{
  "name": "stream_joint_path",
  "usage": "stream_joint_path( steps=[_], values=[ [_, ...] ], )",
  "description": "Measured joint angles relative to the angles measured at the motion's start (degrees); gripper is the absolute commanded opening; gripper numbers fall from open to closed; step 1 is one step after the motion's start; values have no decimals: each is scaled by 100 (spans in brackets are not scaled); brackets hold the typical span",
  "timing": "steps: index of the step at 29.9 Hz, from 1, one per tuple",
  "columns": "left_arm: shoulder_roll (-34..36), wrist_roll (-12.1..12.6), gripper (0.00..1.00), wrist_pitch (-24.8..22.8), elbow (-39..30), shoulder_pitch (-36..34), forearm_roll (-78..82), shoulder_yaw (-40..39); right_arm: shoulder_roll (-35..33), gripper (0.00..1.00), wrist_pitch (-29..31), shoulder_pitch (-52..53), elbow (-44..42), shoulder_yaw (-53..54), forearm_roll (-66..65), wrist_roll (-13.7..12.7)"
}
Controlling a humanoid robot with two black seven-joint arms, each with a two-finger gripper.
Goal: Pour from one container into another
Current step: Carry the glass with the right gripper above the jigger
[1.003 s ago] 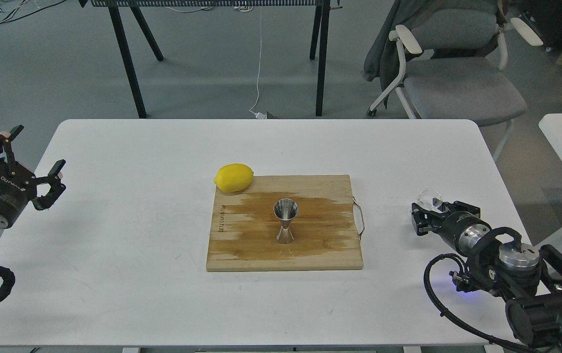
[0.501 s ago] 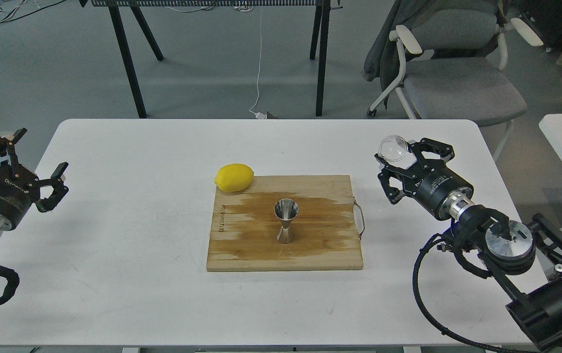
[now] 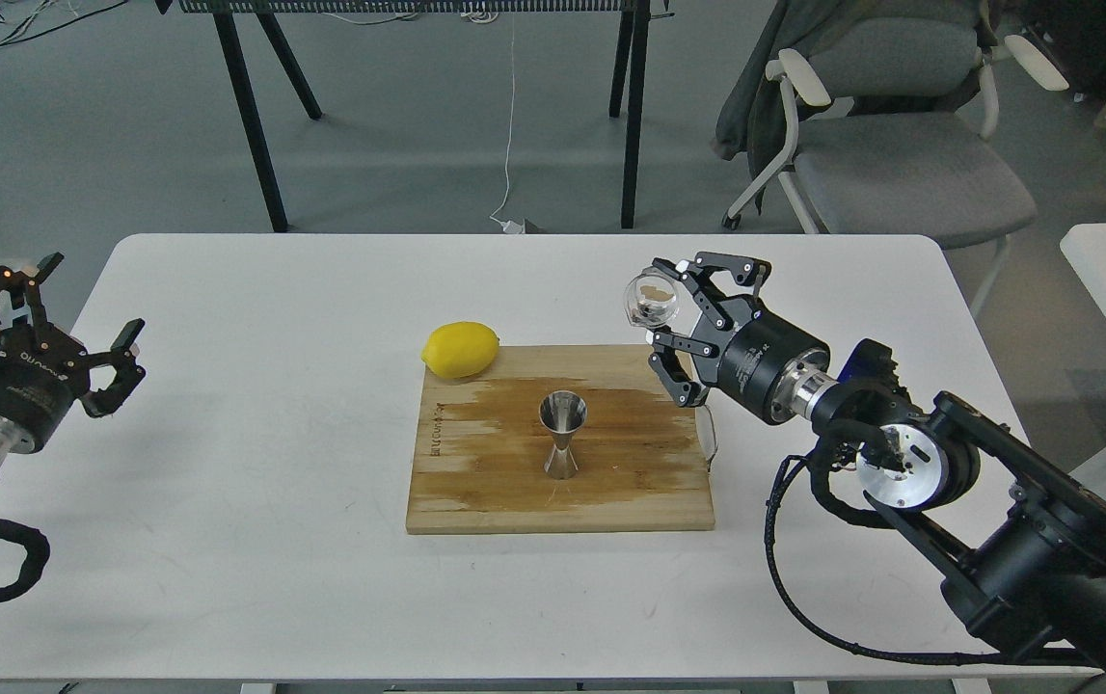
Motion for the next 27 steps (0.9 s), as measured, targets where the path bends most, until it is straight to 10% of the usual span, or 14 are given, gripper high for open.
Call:
stream_joint_path(
  steps=[27],
  values=[
    [-27, 0, 99, 0, -1, 9, 17, 10, 203, 28, -157, 311, -131, -926, -1040, 11]
  ],
)
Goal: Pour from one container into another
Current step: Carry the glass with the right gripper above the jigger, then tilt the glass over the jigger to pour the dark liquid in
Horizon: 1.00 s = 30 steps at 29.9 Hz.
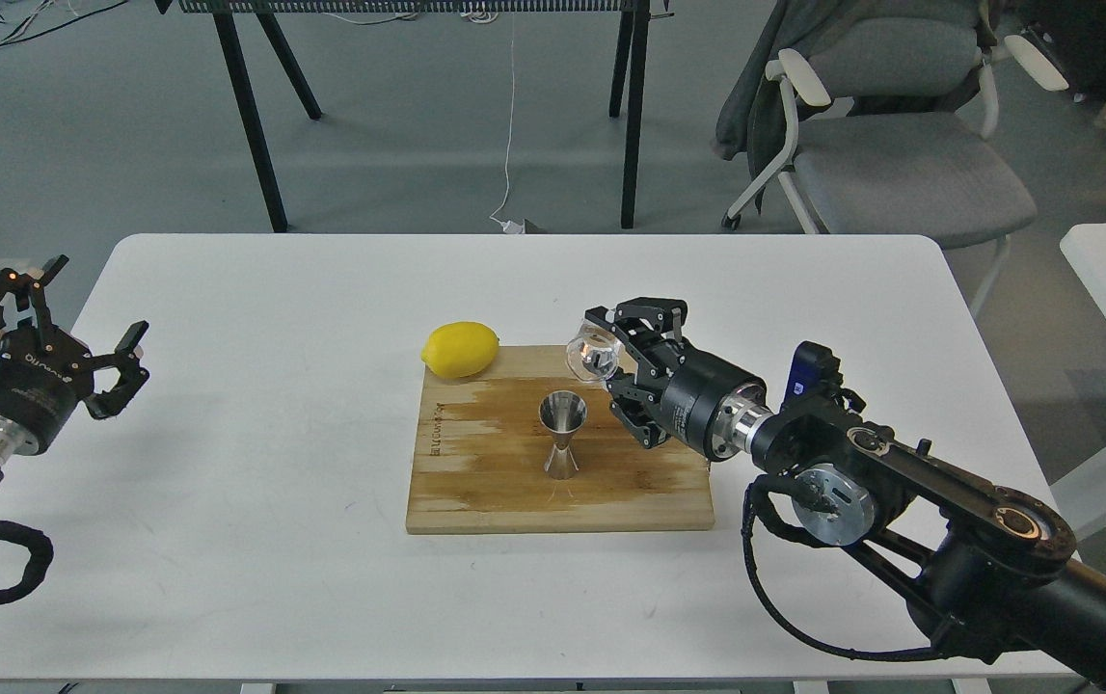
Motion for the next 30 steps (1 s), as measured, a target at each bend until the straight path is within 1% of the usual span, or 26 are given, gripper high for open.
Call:
stream_joint_path(
  steps=[30],
  values=[
    [0, 0, 99, 0, 92, 26, -4, 0, 126, 28, 0, 413, -300, -608, -531, 9]
  ],
)
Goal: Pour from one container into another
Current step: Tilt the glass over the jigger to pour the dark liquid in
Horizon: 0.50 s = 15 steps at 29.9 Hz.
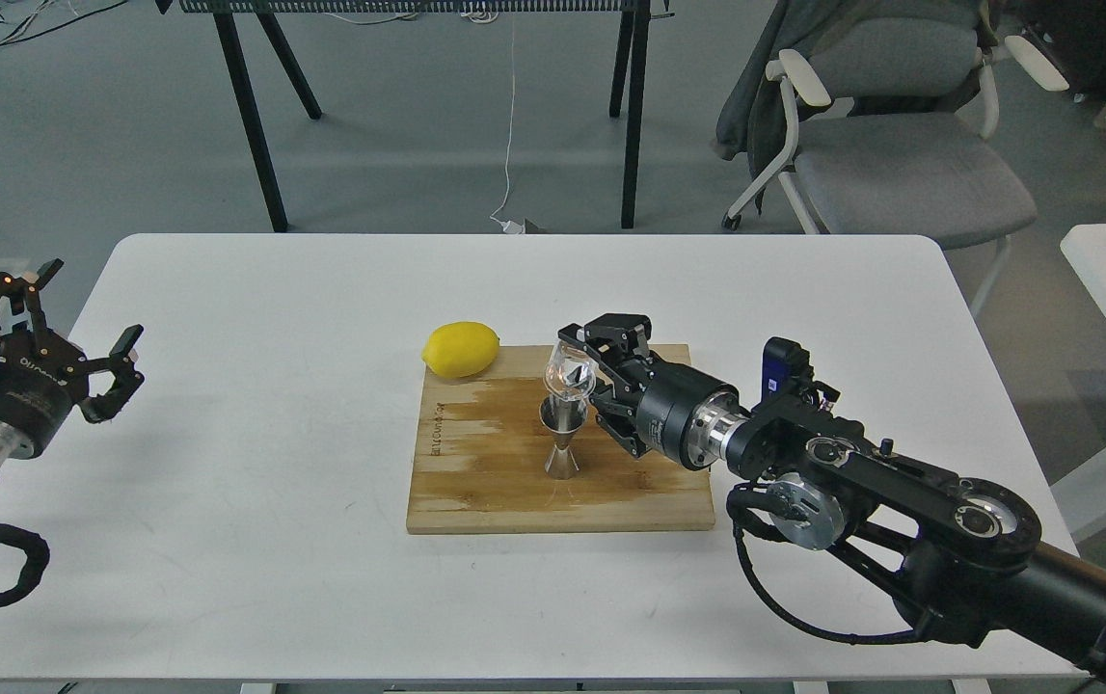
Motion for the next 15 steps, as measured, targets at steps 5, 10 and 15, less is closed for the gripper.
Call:
stream_joint_path(
  steps=[5, 10, 15],
  values=[
    [0, 0, 99, 0, 5, 0, -4, 0, -2, 28, 0, 109, -52, -75, -69, 0],
    [0, 0, 99, 0, 12, 0, -5, 0, -2, 28, 3, 235, -115, -197, -73, 0],
    [0, 0, 99, 0, 14, 0, -5, 0, 39, 28, 18, 271, -160, -221, -73, 0]
  ],
)
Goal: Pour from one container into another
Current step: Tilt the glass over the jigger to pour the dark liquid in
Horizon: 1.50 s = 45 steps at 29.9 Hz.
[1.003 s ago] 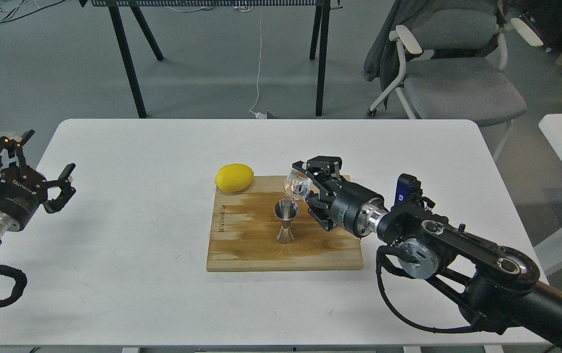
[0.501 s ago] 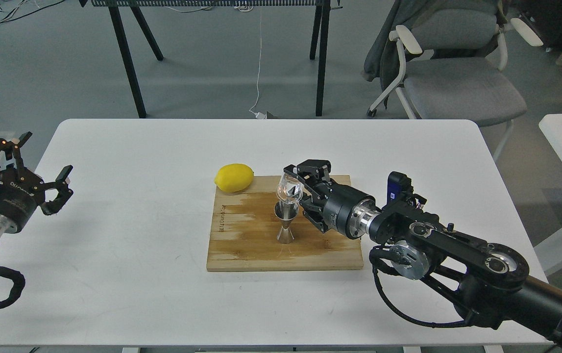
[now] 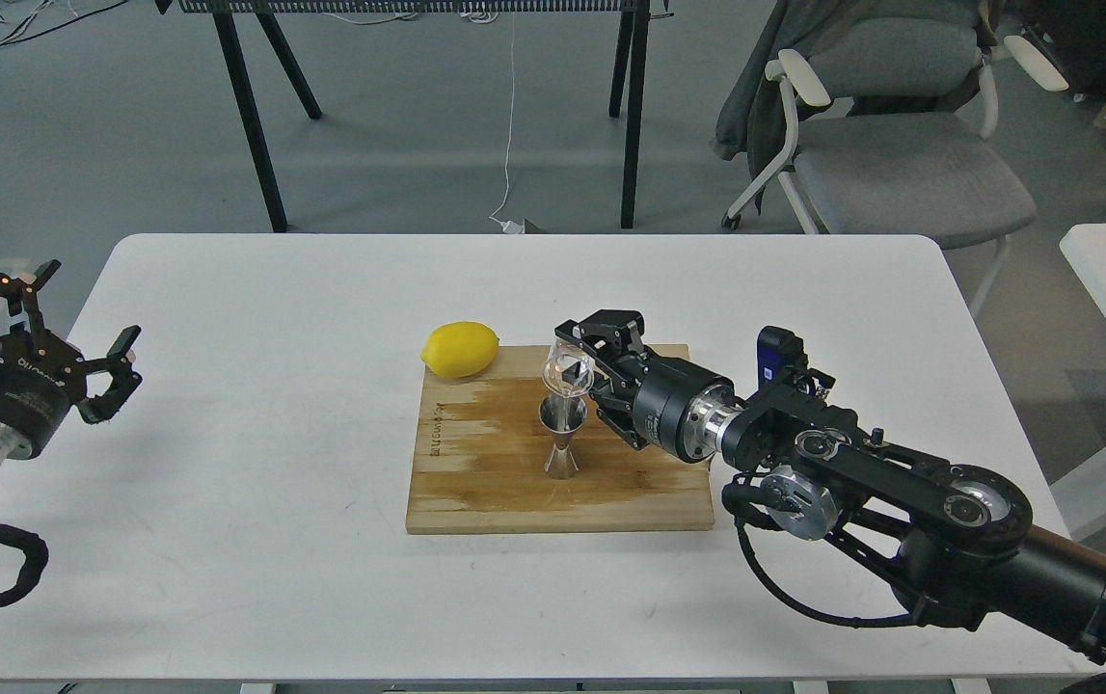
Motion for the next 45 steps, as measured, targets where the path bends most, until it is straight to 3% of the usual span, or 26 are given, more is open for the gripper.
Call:
stream_joint_path(
  steps=[45],
  values=[
    [4, 0, 99, 0, -1, 43, -9, -9, -28, 28, 35, 574, -97, -637, -438, -18]
  ],
)
